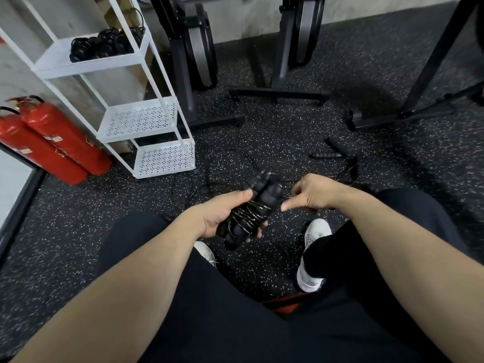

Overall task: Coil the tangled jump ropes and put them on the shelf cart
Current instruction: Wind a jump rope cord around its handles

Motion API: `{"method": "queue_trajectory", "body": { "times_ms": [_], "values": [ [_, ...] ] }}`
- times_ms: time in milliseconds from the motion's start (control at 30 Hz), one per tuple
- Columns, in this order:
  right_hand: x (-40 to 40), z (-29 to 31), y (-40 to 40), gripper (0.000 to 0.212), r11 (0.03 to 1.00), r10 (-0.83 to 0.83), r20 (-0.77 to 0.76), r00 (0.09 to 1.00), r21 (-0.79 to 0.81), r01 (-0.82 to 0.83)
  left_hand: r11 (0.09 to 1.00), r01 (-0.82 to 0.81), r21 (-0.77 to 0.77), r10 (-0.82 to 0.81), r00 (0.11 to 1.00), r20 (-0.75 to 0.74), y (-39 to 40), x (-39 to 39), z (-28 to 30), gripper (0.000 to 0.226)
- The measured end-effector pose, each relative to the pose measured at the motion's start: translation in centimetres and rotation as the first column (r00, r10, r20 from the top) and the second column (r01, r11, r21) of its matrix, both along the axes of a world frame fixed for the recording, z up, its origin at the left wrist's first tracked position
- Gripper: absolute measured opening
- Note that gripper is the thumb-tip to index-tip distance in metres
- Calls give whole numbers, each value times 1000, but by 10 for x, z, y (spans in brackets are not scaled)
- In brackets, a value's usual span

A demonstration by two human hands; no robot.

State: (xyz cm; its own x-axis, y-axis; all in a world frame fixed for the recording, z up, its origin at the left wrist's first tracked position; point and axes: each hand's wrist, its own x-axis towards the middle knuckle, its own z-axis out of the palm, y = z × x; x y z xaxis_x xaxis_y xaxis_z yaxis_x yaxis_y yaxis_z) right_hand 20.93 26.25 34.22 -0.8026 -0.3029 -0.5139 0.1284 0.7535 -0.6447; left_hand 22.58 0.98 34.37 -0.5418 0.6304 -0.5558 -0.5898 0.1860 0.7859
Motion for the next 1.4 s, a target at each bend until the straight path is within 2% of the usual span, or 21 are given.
{"method": "queue_trajectory", "body": {
  "times_ms": [100,167,233,300,467,567,600,667,733,833,900,933,1033,1067,1100,1200,1267,1400],
  "values": [
    [-2,-3,1,45,996,50,-2,999,79,-50,987,122,-108,-133,986,-97,0,-3,-5,49],
    [-2,-7,1,40,987,104,-6,995,123,-103,938,212,-275,-272,940,-204,4,-5,-2,55],
    [-2,-12,1,32,986,130,-13,991,110,-128,835,293,-465,-467,826,-317,10,-3,3,45],
    [-3,-15,0,26,989,137,8,990,61,-138,714,338,-614,-628,696,-347,16,0,6,39],
    [0,-11,-7,10,984,177,34,984,9,-177,420,246,-874,-867,394,-306,32,9,6,54],
    [2,-10,-11,7,990,142,-12,990,25,-141,378,152,-913,-888,340,-311,39,10,1,84],
    [2,-10,-14,8,991,127,-51,991,37,-126,367,132,-921,-889,341,-305,41,9,-2,96],
    [3,-12,-20,11,996,88,-120,989,31,-84,367,97,-925,-863,406,-300,44,7,-9,107],
    [5,-11,-28,11,998,63,-174,983,23,-59,384,73,-920,-815,496,-301,47,5,-12,106],
    [10,-6,-39,14,979,139,-303,943,188,-84,407,45,-912,-731,615,-296,47,1,-19,88],
    [13,-5,-43,20,960,200,-363,910,257,-108,502,24,-864,-622,704,-342,45,-2,-27,75],
    [14,-3,-46,23,958,220,-377,900,255,-127,570,14,-822,-551,748,-370,43,-1,-30,77],
    [17,-4,-52,25,953,276,-406,871,234,-193,729,-42,-683,-351,834,-426,38,-2,-33,106],
    [17,-4,-54,25,952,284,-426,859,230,-200,754,-80,-652,-298,843,-449,38,-1,-32,110],
    [17,-4,-56,25,953,285,-452,845,230,-198,767,-132,-628,-253,837,-485,38,-2,-31,105],
    [15,-2,-57,32,955,271,-528,805,253,-155,720,-259,-644,-214,800,-561,41,-3,-23,63],
    [16,0,-56,36,962,232,-568,790,256,-99,686,-311,-657,-195,792,-579,43,-3,-18,46],
    [21,5,-58,37,971,169,-661,731,239,-9,675,-353,-648,-174,778,-604,46,-3,-14,44]
  ]
}}
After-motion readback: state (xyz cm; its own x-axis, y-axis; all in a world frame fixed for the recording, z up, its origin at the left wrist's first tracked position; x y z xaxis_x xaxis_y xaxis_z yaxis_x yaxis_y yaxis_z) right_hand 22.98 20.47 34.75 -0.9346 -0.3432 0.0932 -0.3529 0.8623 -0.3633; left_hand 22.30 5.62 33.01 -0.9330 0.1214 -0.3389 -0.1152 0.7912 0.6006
